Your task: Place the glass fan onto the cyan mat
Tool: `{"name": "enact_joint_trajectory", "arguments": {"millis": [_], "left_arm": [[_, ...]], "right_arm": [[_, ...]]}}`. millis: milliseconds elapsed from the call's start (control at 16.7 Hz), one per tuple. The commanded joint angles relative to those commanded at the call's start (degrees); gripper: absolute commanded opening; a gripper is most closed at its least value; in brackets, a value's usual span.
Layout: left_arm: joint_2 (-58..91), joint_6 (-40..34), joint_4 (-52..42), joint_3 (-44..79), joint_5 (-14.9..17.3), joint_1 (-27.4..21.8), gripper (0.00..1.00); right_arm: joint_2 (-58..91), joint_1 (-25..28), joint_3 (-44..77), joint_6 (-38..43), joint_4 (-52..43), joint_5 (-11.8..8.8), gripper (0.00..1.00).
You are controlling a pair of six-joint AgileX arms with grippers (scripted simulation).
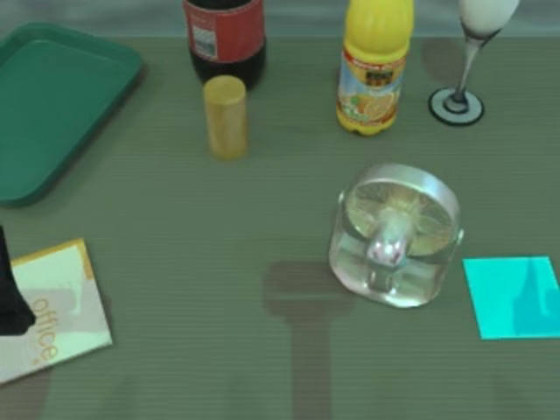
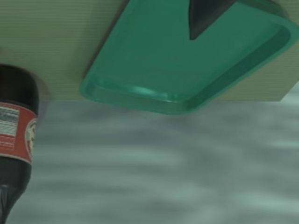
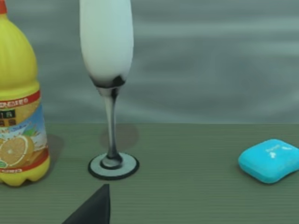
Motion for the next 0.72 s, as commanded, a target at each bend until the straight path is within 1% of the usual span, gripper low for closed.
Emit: {"name": "enact_joint_trajectory", "arguments": {"millis": [180,360,540,720], "left_arm": [[0.0,0.0,0.0,0.0,0.0,0.0,1.00],[0.0,0.0,0.0,0.0,0.0,0.0,1.00],[0.0,0.0,0.0,0.0,0.0,0.0,1.00],[0.0,0.0,0.0,0.0,0.0,0.0,1.00]], "right_arm": [[0.6,0.2,0.5,-0.3,-0.6,0.0,1.00],[5.9,1.9,5.7,-2.5,-5.7,0.0,1.00],[16.7,4.8,16.0,-6.3,-15.0,0.1,1.00],[32.4,8.5,31.1,-10.9,-26.5,0.2,1.00]]}}
